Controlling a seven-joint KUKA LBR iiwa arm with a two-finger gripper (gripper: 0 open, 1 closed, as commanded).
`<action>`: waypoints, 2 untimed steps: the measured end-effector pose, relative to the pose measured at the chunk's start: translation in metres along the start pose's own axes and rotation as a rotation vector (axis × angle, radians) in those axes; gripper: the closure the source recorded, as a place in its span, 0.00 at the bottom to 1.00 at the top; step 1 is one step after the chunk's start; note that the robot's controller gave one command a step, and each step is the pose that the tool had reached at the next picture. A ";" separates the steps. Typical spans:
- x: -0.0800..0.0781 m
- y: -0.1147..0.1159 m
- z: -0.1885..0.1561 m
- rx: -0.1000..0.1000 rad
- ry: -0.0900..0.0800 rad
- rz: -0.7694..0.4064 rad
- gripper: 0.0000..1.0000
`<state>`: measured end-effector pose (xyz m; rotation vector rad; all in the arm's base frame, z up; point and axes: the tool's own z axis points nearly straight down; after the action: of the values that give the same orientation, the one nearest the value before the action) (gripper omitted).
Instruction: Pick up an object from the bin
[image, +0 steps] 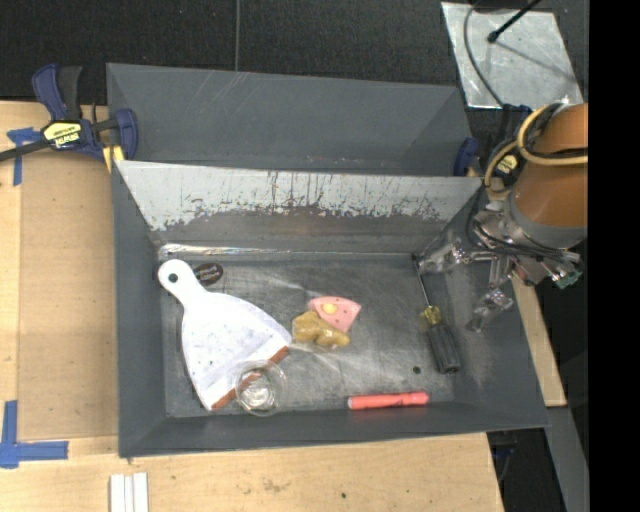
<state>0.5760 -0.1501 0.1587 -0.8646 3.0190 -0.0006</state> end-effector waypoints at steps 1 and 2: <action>0.012 0.009 0.035 0.001 -0.002 -0.264 0.00; 0.007 0.008 0.047 0.003 -0.003 -0.365 0.00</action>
Offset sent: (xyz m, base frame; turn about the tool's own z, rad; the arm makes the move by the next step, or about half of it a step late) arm -0.0006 0.0049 -0.0887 -0.6205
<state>0.5659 -0.1469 0.1120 -1.3966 2.8085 -0.0043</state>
